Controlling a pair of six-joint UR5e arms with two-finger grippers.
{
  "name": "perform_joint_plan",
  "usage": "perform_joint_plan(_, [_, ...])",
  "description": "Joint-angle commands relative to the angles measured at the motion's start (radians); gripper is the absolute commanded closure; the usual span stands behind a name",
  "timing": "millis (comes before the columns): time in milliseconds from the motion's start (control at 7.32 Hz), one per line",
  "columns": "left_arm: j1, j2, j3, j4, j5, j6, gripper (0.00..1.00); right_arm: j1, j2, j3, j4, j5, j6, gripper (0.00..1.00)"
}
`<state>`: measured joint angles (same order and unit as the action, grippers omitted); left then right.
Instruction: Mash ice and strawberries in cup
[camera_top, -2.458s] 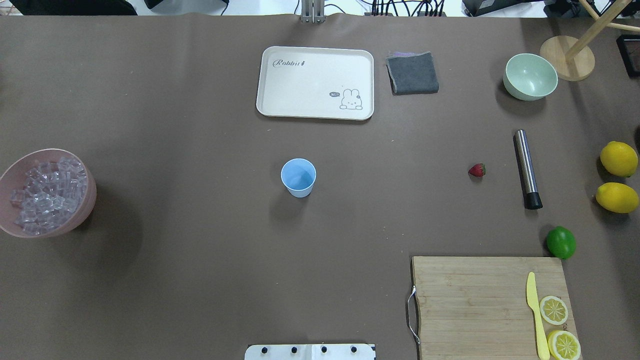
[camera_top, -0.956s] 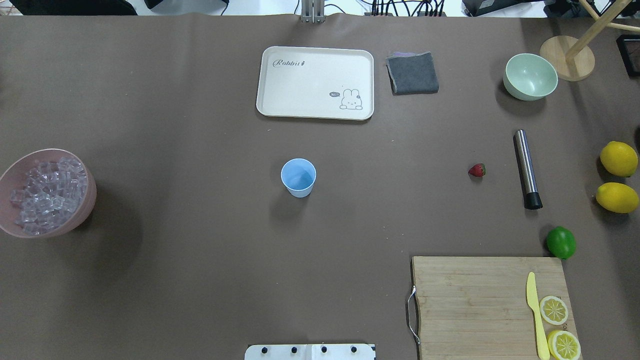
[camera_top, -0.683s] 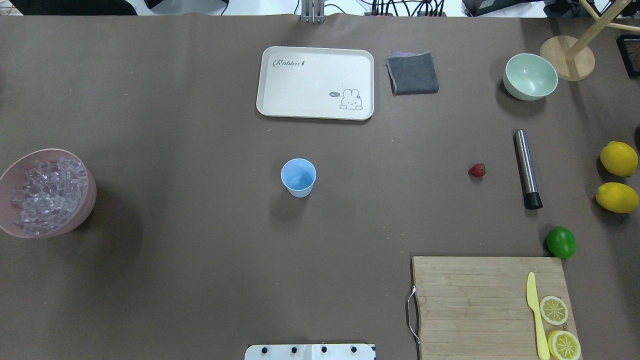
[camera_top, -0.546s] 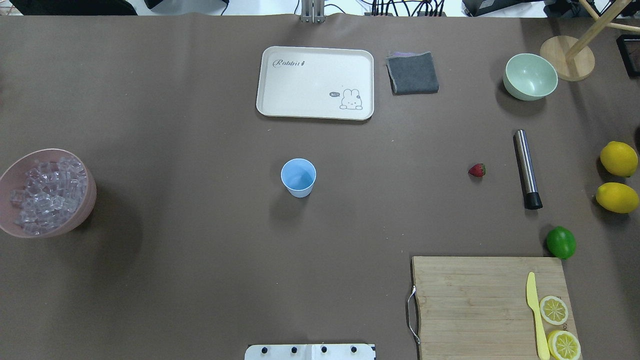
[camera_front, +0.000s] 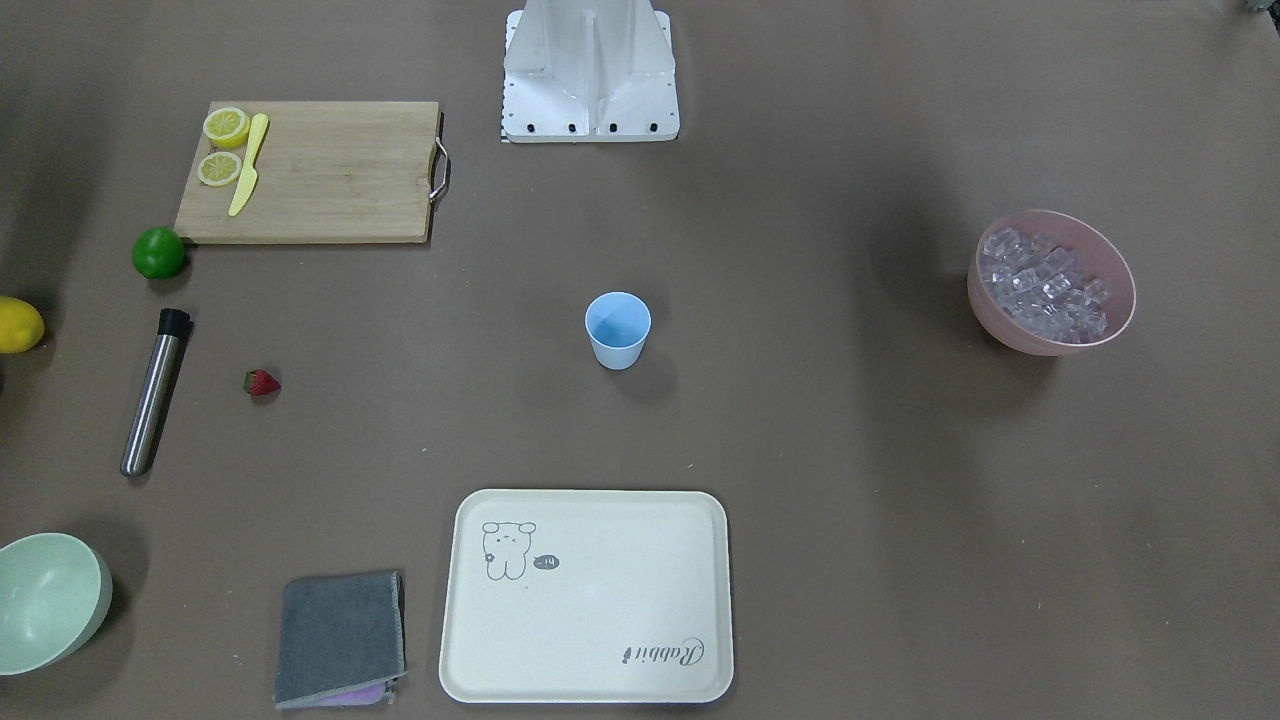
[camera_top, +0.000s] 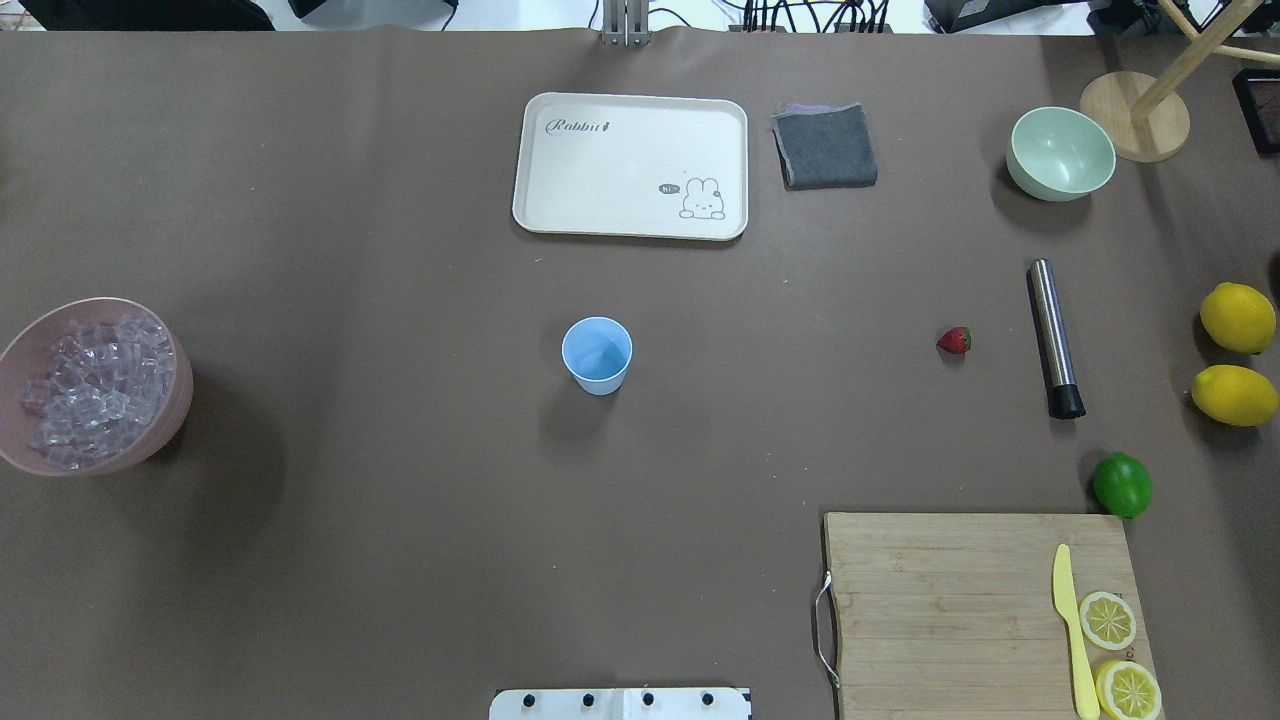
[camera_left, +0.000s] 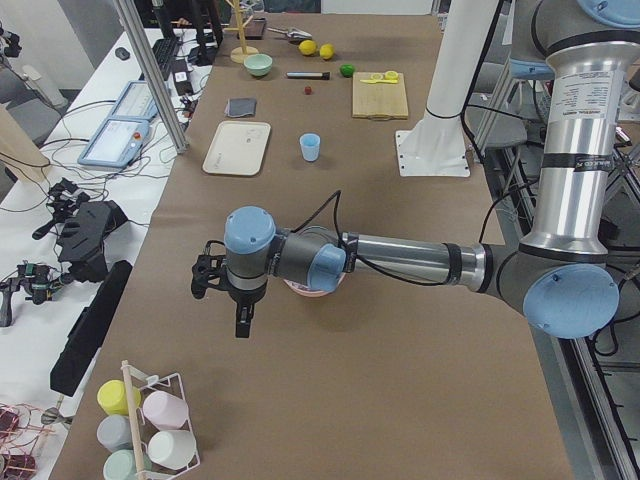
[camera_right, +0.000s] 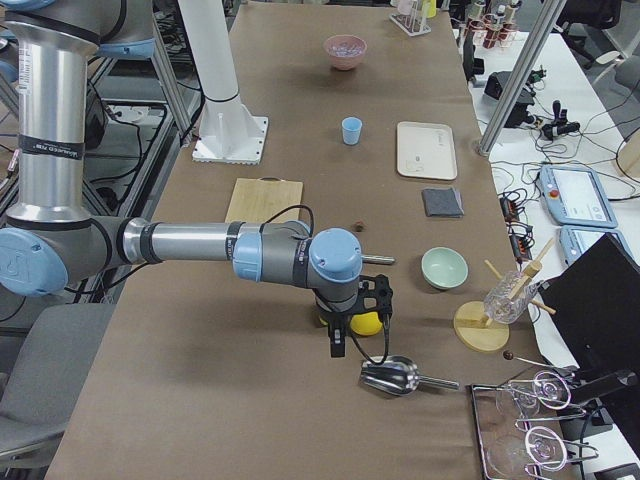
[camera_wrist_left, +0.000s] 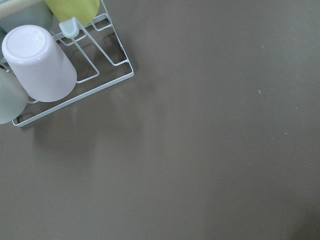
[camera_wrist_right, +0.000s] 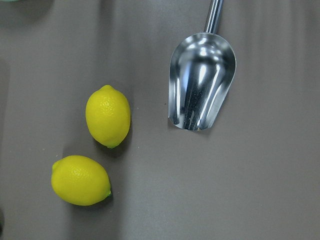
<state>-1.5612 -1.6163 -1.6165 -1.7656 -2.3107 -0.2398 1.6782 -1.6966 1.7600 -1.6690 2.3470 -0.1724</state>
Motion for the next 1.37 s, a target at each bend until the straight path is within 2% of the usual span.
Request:
perform_joint_plan(0, [0.001,-0.001,0.001,0.000,0.001,0.000,0.02,0.000,0.000,0.001,0.000,0.000,0.001,0.00])
perform_joint_plan(1229, [0.021,0.001,-0.005,-0.035,-0.003,-0.004,0.02,0.000,0.009,0.024,0.002,0.000,0.001,0.00])
